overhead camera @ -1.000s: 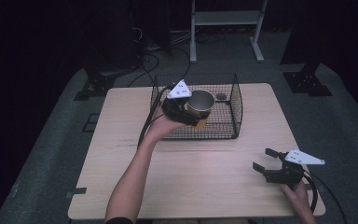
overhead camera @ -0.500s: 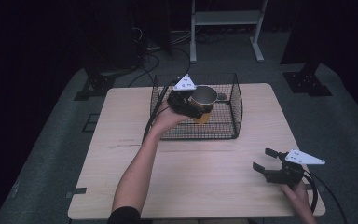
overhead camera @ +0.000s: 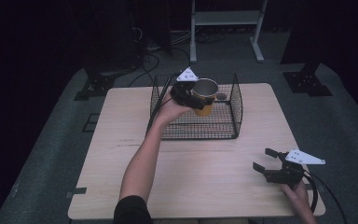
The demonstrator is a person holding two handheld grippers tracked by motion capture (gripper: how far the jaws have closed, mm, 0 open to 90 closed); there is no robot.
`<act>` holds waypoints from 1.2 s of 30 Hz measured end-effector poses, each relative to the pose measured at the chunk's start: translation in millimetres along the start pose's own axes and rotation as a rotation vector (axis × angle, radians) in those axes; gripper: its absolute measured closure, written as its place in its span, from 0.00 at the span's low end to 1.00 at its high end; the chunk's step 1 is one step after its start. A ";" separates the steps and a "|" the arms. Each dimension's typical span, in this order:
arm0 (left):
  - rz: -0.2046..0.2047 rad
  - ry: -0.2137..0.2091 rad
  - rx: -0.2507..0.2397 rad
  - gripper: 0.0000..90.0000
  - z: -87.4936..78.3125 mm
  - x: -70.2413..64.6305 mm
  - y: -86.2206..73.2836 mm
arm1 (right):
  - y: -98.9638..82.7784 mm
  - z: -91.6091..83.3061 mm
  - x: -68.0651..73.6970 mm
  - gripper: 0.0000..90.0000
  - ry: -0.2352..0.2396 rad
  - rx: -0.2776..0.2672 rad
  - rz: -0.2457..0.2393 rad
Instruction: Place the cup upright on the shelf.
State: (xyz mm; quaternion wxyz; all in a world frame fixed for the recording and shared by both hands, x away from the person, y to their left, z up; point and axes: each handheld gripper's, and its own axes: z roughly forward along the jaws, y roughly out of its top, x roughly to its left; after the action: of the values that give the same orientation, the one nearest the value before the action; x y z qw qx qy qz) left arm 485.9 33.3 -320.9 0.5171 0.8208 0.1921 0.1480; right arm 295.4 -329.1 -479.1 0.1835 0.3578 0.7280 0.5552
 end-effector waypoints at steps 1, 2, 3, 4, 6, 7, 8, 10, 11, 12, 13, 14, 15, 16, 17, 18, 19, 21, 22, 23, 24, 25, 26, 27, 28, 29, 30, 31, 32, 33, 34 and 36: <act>-0.002 0.007 0.003 0.15 1.5 1.6 -0.5 | 0.0 0.0 0.0 0.14 0.000 0.000 0.000; -0.003 0.007 0.001 0.15 2.3 2.8 -1.1 | 0.0 0.0 0.0 0.14 0.000 0.000 0.000; -0.010 0.006 0.001 0.15 3.5 4.2 -1.9 | 0.0 0.0 0.0 0.14 0.000 -0.001 0.000; -0.011 0.006 0.004 0.15 4.7 5.9 -2.6 | 0.0 0.1 0.0 0.14 -0.001 -0.001 -0.002; -0.016 0.010 0.014 0.15 7.4 8.9 -4.3 | 0.0 0.2 0.1 0.15 0.000 -0.001 -0.002; -0.021 0.011 0.020 0.15 9.7 10.9 -5.3 | 0.0 0.2 0.0 0.14 0.000 -0.002 0.000; -0.023 0.012 0.024 0.15 10.9 12.0 -5.6 | 0.0 0.1 -0.2 0.15 0.000 -0.003 0.000; -0.024 0.014 0.034 0.15 14.1 14.1 -5.9 | 0.0 0.0 -0.5 0.14 0.000 -0.003 0.002; -0.023 0.013 0.034 0.15 15.6 14.9 -5.8 | 0.0 0.0 -0.5 0.14 0.000 -0.003 0.003; -0.026 0.012 0.036 0.15 17.4 15.4 -5.7 | 0.0 0.0 -0.5 0.14 0.000 -0.004 0.003; -0.024 0.010 0.037 0.15 19.1 16.0 -5.6 | 0.0 0.0 -0.5 0.15 0.001 -0.004 0.003; -0.023 0.009 0.040 0.15 21.4 16.7 -5.6 | 0.0 0.1 -0.5 0.15 0.001 -0.004 0.003; -0.025 0.010 0.044 0.15 23.3 17.2 -5.6 | 0.0 0.0 -0.6 0.14 0.001 -0.004 0.004; -0.024 0.010 0.044 0.15 24.8 17.6 -5.7 | 0.0 0.0 -0.6 0.15 0.002 -0.004 0.004; -0.023 0.008 0.044 0.15 26.8 18.2 -6.2 | 0.0 0.0 -0.6 0.14 0.002 -0.004 0.004; -0.023 0.008 0.051 0.15 29.5 18.7 -6.8 | 0.0 0.0 -0.6 0.14 0.002 -0.004 0.004; -0.022 0.009 0.056 0.15 31.3 19.3 -7.4 | 0.0 0.0 -0.6 0.14 0.002 -0.005 0.003; -0.029 0.003 0.059 0.15 35.3 20.3 -9.7 | 0.0 0.0 -0.6 0.14 0.003 -0.005 0.004; -0.029 0.004 0.063 0.15 37.3 20.9 -10.8 | 0.0 0.0 -0.7 0.14 0.004 -0.005 0.004; -0.027 0.006 0.067 0.15 38.6 21.6 -11.7 | 0.0 0.0 -0.7 0.14 0.005 -0.005 0.004; -0.031 0.004 0.070 0.15 40.8 22.9 -13.3 | -0.1 0.0 -0.8 0.14 0.005 -0.005 0.003; -0.034 0.004 0.074 0.15 42.3 24.1 -14.7 | 0.0 0.0 -0.7 0.14 0.006 -0.006 0.005; -0.038 0.003 0.073 0.15 43.6 24.8 -15.8 | 0.0 0.0 -0.7 0.15 0.006 -0.005 0.005; -0.042 0.001 0.077 0.15 45.3 25.8 -17.4 | 0.0 0.0 -0.7 0.14 0.007 -0.006 0.006; -0.043 0.002 0.086 0.15 47.1 26.7 -18.9 | 0.0 0.0 -0.7 0.15 0.007 -0.006 0.006; -0.044 0.001 0.093 0.15 49.0 27.3 -20.5 | 0.0 -0.1 -0.8 0.14 0.007 -0.005 0.006; -0.045 -0.002 0.099 0.15 50.5 27.9 -22.0 | -0.1 0.0 -0.9 0.14 0.007 -0.006 0.004; -0.048 -0.009 0.101 0.15 51.7 28.7 -23.4 | 0.0 0.0 -0.9 0.14 0.008 -0.006 0.004; -0.051 -0.011 0.103 0.15 52.9 29.4 -24.5 | 0.0 0.0 -0.9 0.15 0.009 -0.006 0.005; -0.052 -0.013 0.108 0.15 54.3 30.0 -25.8 | -0.1 -0.1 -0.8 0.15 0.009 -0.005 0.006; -0.055 -0.016 0.109 0.15 55.5 30.5 -26.9 | 0.0 -0.1 -0.8 0.14 0.009 -0.005 0.005; -0.053 -0.011 0.119 0.15 58.0 31.4 -28.6 | 0.0 0.0 -0.8 0.14 0.009 -0.005 0.005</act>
State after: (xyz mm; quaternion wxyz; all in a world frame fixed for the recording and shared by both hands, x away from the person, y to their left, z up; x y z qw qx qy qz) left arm 534.6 13.3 -369.8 0.4723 0.8454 0.2195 0.1182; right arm 295.9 -329.7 -479.3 0.1797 0.3567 0.7265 0.5592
